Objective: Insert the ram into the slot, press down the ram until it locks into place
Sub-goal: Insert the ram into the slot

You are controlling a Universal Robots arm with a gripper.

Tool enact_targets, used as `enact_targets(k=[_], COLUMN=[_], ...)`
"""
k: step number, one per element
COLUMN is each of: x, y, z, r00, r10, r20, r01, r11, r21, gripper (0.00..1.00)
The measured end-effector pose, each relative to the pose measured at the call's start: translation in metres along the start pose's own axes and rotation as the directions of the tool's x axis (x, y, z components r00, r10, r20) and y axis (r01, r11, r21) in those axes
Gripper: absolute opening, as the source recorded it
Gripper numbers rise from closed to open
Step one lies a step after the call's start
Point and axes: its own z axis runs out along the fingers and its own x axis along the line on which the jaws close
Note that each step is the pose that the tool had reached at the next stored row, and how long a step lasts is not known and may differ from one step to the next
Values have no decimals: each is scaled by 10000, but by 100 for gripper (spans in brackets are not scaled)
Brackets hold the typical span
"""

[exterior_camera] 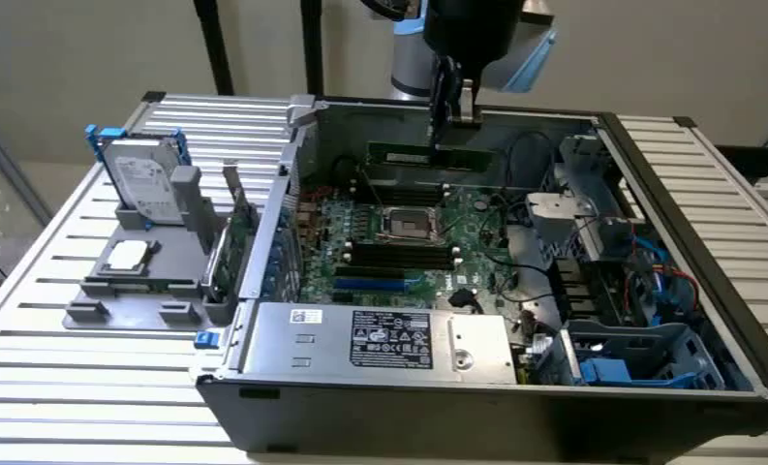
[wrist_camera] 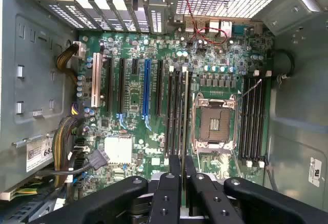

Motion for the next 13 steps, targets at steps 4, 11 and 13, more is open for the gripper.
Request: enact_targets(k=[4,11,13], x=[0,0,-1], y=[0,19,41], z=[0,11,41], r00=[10000,10000,10000], r10=[0,-3,-10], r20=[0,-4,-6], r01=[0,3,10], r11=[10000,10000,9999], r21=[0,98,154], gripper=[14,14,14])
